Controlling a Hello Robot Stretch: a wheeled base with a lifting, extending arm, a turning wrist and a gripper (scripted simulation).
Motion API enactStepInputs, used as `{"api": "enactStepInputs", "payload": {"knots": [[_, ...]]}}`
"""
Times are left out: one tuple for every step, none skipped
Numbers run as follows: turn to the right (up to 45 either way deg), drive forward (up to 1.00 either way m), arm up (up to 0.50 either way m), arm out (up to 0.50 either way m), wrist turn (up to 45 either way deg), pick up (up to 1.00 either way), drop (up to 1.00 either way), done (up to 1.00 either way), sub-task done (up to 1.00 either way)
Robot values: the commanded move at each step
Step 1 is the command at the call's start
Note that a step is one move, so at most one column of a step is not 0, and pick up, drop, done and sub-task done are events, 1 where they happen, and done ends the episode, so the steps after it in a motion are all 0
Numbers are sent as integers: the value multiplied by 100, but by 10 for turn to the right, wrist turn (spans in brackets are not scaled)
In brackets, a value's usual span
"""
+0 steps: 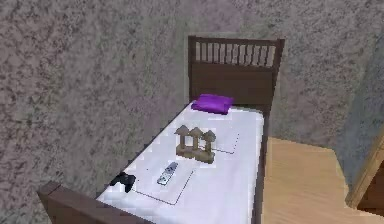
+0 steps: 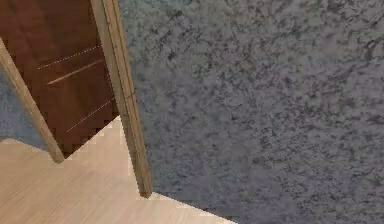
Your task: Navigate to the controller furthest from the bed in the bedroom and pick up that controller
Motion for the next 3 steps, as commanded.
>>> {"api": "enactStepInputs", "payload": {"knots": [[-450, 0, 0, 0, 0, 0, 0, 0, 0], [-450, 0, 0, 0, 0, 0, 0, 0, 0], [-450, 0, 0, 0, 0, 0, 0, 0, 0]]}}
